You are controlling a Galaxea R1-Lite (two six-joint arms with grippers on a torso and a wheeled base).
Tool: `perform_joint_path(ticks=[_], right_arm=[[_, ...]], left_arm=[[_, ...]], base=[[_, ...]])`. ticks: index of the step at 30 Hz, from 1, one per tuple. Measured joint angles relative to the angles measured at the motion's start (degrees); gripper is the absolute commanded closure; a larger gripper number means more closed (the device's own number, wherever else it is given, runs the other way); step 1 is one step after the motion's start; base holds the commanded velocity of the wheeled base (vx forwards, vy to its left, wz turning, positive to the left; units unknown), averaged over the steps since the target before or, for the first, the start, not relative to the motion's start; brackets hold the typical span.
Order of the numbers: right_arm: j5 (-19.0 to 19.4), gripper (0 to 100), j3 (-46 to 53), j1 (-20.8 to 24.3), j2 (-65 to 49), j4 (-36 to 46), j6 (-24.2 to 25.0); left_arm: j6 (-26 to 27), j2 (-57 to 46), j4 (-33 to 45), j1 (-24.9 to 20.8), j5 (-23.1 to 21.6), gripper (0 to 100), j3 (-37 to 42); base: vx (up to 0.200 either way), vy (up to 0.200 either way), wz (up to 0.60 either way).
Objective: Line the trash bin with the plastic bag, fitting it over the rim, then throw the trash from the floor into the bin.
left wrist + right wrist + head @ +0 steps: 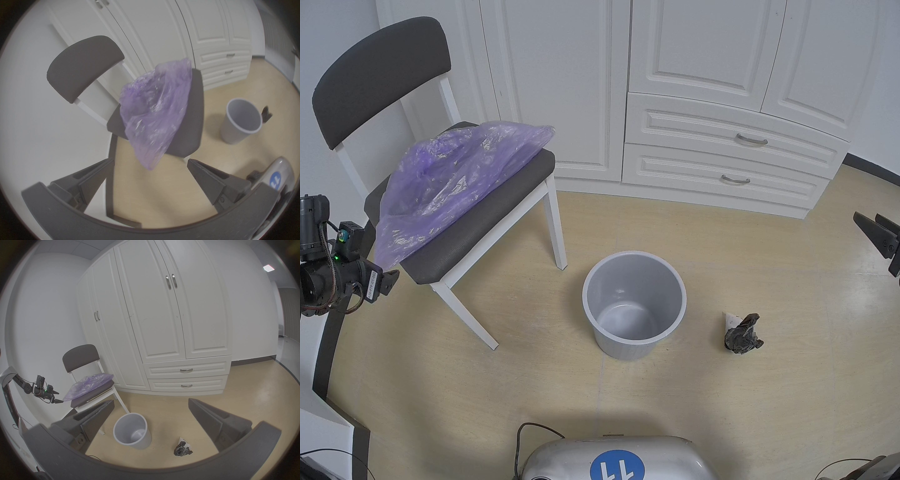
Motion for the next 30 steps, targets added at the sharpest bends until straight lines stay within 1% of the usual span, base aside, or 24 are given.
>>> perform_joint_path(ticks=[4,9,13,20,30], right_arm=[[0.07,0,0.02,-0.37,0.13,-0.05,-0.05],[0.10,0,0.02,-0.59,0.30,-0.06,-0.16],[0.10,0,0.02,-0.66,0.39,-0.11,-0.18],[0.10,0,0.00,-0.85,0.46,-0.11,-0.18],[0.11,0,-0.11,-1.02,0.83,-0.11,-0.16]], left_arm=[[2.39,1.74,-2.46,1.73,2.07,0,-0.17],[2.74,4.46,-9.55,3.08,3.30,0,-0.22],[2.72,6.81,-12.78,3.55,4.75,0,-0.22],[2.83,8.91,-13.74,3.50,4.88,0,0.00],[2.80,9.35,-13.81,3.17,4.97,0,0.22]], base=[[0.000,0.000,0.00],[0.000,0.000,0.00],[0.000,0.000,0.00],[0.000,0.000,0.00],[0.000,0.000,0.00]])
